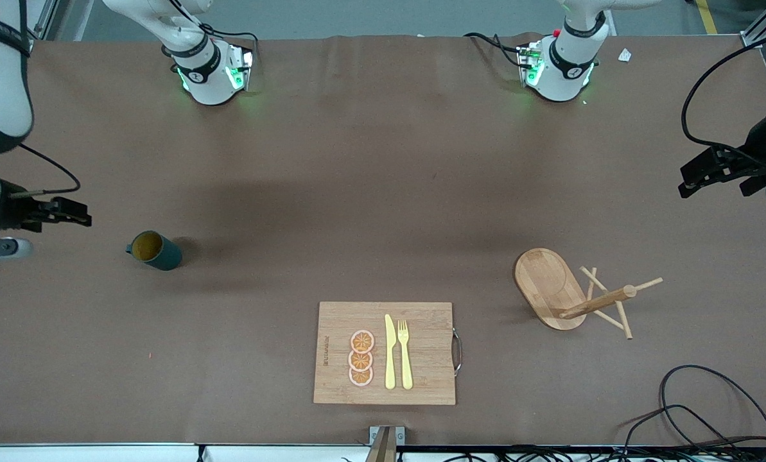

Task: Pass cup and hang on rack
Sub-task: 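Lower the right gripper and grasp the teal mug by its rim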

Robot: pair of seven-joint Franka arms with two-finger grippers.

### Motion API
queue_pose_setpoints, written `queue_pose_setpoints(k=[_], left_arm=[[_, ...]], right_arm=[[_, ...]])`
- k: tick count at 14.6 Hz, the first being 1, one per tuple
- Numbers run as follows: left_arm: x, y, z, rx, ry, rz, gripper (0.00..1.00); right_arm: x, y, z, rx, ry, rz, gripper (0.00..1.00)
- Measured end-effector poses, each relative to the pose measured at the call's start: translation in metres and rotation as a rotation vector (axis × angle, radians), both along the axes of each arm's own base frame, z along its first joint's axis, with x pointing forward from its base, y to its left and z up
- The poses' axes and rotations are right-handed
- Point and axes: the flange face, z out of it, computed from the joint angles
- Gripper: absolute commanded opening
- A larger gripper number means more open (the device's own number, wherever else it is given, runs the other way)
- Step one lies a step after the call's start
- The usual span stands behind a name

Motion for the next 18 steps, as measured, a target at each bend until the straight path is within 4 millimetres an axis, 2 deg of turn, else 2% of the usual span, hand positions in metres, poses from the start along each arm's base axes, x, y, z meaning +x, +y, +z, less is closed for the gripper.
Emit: queue_pose_setpoints(k=[2,4,6,9,13,17,18], left_arm=[[0.000,0.000,0.000,0.000,0.000,0.000,1.00],[0.000,0.000,0.000,0.000,0.000,0.000,1.00],[0.000,0.000,0.000,0.000,0.001,0.000,1.00],[0.000,0.000,-0.001,0.000,0.001,0.000,1.00],[0.002,0.000,-0.003,0.000,0.005,0.000,1.00],[0.003,0.000,-0.005,0.000,0.007,0.000,1.00],[0.003,0.000,-0.006,0.000,0.007,0.000,1.00]], right_arm=[[0.002,0.003,-0.041,0.000,-0.042,0.071,1.00],[-0.003,0.006,-0.083,0.001,-0.058,0.128,1.00],[-0.007,0.006,-0.110,0.006,-0.031,0.161,1.00],[-0.006,0.000,-0.138,0.015,-0.007,0.257,1.00],[-0.005,-0.020,-0.171,0.032,0.011,0.416,1.00],[-0.015,-0.026,-0.212,0.037,0.017,0.464,0.99],[-0.020,-0.025,-0.222,0.037,0.017,0.470,0.89]])
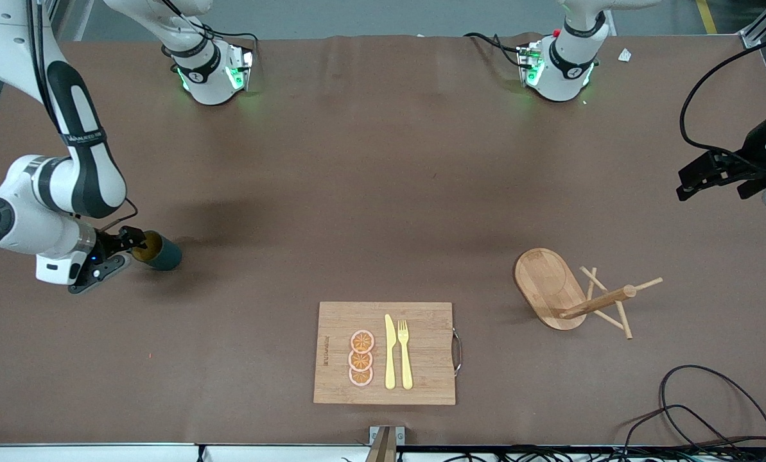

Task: Pass cup and hang on rack
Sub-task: 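Lower the right gripper and grasp the teal mug by its rim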

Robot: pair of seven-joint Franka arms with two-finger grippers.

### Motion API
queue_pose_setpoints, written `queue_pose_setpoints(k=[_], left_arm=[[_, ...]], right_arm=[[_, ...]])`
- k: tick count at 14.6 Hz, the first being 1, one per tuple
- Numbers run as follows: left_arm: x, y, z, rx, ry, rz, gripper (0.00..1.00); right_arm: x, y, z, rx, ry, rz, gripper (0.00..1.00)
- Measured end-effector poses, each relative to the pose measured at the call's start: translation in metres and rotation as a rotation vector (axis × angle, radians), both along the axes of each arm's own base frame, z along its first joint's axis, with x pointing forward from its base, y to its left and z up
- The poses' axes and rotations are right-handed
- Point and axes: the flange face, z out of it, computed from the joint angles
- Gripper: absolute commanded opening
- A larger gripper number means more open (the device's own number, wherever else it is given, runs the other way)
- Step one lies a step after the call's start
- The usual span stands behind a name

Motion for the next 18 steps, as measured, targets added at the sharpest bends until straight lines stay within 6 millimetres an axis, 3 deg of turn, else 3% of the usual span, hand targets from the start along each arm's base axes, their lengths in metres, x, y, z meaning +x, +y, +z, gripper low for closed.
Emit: queue_pose_setpoints(k=[4,5,11,14,16,18], left_arm=[[0.000,0.000,0.000,0.000,0.000,0.000,1.00],[0.000,0.000,0.000,0.000,0.000,0.000,1.00],[0.000,0.001,0.000,0.000,0.000,0.001,1.00],[0.000,0.003,0.000,0.000,0.000,0.006,1.00],[0.000,0.004,0.000,0.000,-0.001,0.007,1.00],[0.000,0.004,0.000,0.000,-0.001,0.007,1.00]], right_arm=[[-0.007,0.006,-0.018,0.006,0.007,0.040,0.07],[-0.007,0.007,-0.018,0.009,0.007,0.059,0.01],[-0.004,0.007,-0.013,0.012,0.016,0.075,0.00],[0.003,0.012,0.010,0.016,0.066,0.015,0.00],[0.008,0.034,0.038,0.006,0.072,-0.058,0.00],[0.007,0.076,0.063,0.008,0.073,-0.152,0.00]])
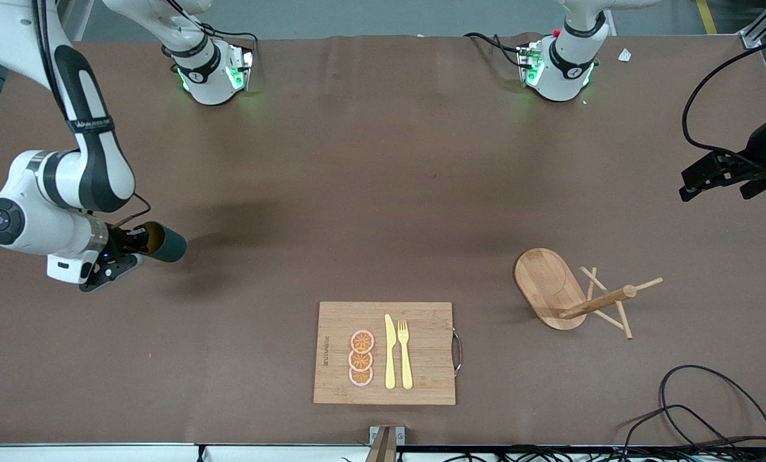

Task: Pass cup and hang on rack
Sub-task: 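Lower the right gripper and grasp the teal mug by its rim, then lift the mug and carry it toward the table middle with the right gripper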

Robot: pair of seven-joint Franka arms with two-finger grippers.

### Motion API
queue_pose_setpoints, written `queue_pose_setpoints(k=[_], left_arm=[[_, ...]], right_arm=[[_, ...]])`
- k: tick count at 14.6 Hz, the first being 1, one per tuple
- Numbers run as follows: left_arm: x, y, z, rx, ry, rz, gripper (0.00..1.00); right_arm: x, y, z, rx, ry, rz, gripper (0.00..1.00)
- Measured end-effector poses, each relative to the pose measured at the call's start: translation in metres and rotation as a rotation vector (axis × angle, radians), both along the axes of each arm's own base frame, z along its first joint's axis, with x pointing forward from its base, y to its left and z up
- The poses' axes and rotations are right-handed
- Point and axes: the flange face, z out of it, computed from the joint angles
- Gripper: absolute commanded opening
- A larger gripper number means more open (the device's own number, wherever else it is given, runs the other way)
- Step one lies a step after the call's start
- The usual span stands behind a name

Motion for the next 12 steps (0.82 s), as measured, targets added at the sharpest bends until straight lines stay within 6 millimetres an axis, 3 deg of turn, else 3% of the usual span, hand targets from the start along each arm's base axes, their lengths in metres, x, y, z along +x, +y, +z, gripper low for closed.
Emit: queue_pose_setpoints(k=[3,6,12], left_arm=[[0.000,0.000,0.000,0.000,0.000,0.000,1.00],[0.000,-0.001,0.000,0.000,0.000,-0.001,1.00],[0.000,-0.001,0.000,0.000,0.000,-0.001,1.00]], right_arm=[[-0.008,0.076,0.023,0.000,0.010,-0.147,0.00],[-0.023,0.160,0.028,-0.013,0.016,-0.289,0.00],[-0.084,0.347,0.031,-0.036,-0.055,-0.500,0.00]])
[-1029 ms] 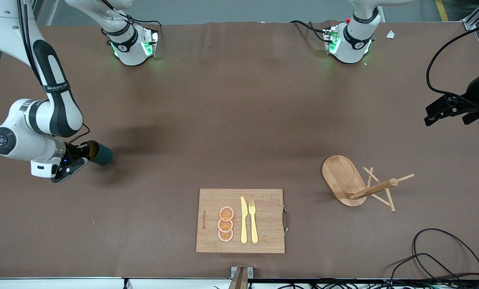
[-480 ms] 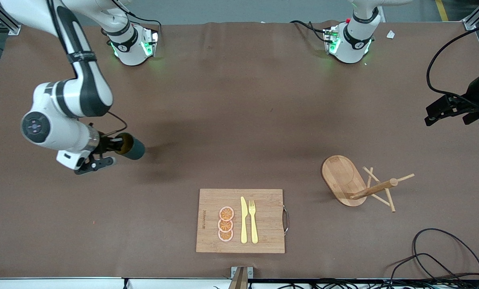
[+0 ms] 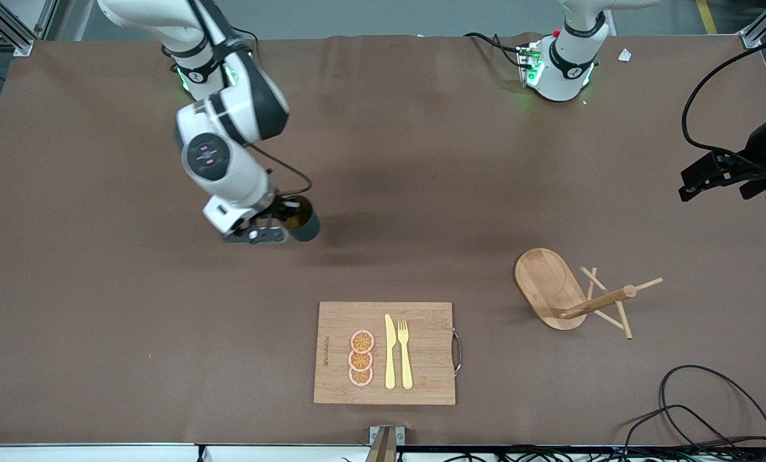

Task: Pass cup and hang on rack
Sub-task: 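Lift the mug and carry it toward the table middle with the right gripper, then set the mug down with the right gripper while the left gripper approaches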

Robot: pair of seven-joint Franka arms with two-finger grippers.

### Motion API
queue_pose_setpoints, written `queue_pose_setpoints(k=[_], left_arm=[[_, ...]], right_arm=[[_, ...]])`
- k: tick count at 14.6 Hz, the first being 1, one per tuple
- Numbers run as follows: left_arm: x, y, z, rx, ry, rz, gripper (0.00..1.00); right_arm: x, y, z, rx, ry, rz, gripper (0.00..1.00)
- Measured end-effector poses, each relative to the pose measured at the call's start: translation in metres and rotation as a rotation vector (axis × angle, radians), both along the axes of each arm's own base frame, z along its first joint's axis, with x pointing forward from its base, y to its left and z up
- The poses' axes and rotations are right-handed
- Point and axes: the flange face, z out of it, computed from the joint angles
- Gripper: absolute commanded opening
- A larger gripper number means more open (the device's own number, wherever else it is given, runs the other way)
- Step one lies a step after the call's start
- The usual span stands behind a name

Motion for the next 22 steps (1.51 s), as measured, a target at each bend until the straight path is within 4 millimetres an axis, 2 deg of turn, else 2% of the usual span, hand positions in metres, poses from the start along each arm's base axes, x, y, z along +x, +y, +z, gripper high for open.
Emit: queue_pose_setpoints(k=[3,7,12,16,18,22], left_arm=[[0.000,-0.006,0.000,-0.015,0.001,-0.008,1.00],[0.002,-0.020,-0.009,-0.024,0.019,-0.030,1.00],[0.003,-0.028,-0.027,-0.026,0.084,-0.054,1.00],[0.001,-0.043,-0.027,-0.069,0.095,0.021,1.00],[-0.003,-0.069,-0.027,-0.072,0.101,0.124,1.00],[-0.015,-0.154,-0.041,-0.029,0.102,0.283,1.00]], right_arm=[[-0.009,0.057,-0.009,-0.009,-0.011,-0.056,0.00],[-0.005,0.106,-0.037,-0.021,-0.017,-0.098,0.00],[-0.002,0.148,-0.070,-0.037,-0.019,-0.176,0.00],[-0.006,0.166,-0.084,-0.045,-0.018,-0.192,0.00],[-0.008,0.168,-0.087,-0.048,-0.016,-0.194,0.00],[-0.011,0.171,-0.094,-0.051,-0.007,-0.207,0.01]])
